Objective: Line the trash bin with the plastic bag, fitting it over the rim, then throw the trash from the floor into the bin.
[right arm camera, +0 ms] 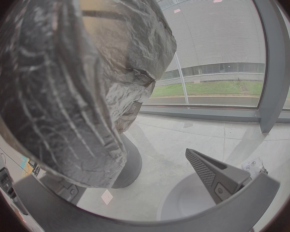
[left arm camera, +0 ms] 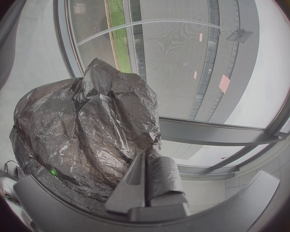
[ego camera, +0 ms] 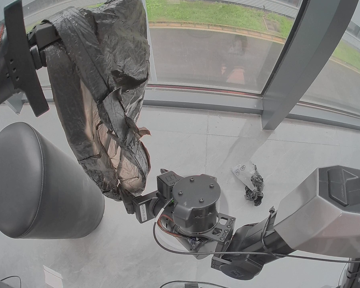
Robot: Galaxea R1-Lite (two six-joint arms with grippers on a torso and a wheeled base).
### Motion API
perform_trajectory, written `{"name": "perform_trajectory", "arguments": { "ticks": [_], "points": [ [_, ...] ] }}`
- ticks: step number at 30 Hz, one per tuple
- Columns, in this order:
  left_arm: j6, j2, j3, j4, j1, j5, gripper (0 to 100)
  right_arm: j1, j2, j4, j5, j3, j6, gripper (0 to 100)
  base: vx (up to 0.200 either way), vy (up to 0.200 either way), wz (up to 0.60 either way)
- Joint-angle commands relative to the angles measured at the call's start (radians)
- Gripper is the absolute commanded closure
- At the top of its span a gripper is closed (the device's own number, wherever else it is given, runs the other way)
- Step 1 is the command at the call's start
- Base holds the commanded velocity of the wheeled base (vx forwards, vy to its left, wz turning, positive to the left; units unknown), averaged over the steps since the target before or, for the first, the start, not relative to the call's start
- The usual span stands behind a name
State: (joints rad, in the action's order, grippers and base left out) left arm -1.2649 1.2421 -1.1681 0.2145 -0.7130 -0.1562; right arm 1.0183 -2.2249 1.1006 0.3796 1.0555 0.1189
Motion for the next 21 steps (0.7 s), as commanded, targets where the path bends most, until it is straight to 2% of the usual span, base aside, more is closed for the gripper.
{"name": "perform_trajectory", "arguments": {
  "ticks": [1, 6, 9, 13, 14, 21],
  "points": [
    [-0.013, -0.001, 0.013, 0.002, 0.000, -0.023, 100, 0.000, -0.009, 0.002, 0.001, 0.004, -0.001, 0, 0.000, 0.000, 0.00],
    [-0.018, 0.002, 0.024, 0.000, -0.014, -0.029, 100, -0.007, -0.006, 0.005, 0.001, 0.004, -0.002, 0, 0.000, 0.000, 0.00],
    [-0.018, 0.000, 0.036, 0.002, -0.023, -0.029, 100, -0.007, -0.001, 0.007, 0.038, 0.006, -0.002, 0, 0.000, 0.000, 0.00],
    [-0.018, 0.008, 0.034, 0.003, -0.023, -0.029, 100, -0.009, -0.001, 0.005, 0.055, 0.014, -0.004, 0, 0.000, 0.000, 0.00],
    [-0.016, 0.008, 0.034, 0.003, -0.025, -0.029, 100, -0.009, -0.001, 0.007, 0.055, 0.014, -0.004, 100, 0.000, 0.000, 0.00],
    [-0.016, 0.002, 0.034, 0.003, -0.023, -0.029, 100, -0.009, 0.005, 0.007, 0.056, 0.004, -0.002, 100, 0.000, 0.000, 0.00]
  ]
}}
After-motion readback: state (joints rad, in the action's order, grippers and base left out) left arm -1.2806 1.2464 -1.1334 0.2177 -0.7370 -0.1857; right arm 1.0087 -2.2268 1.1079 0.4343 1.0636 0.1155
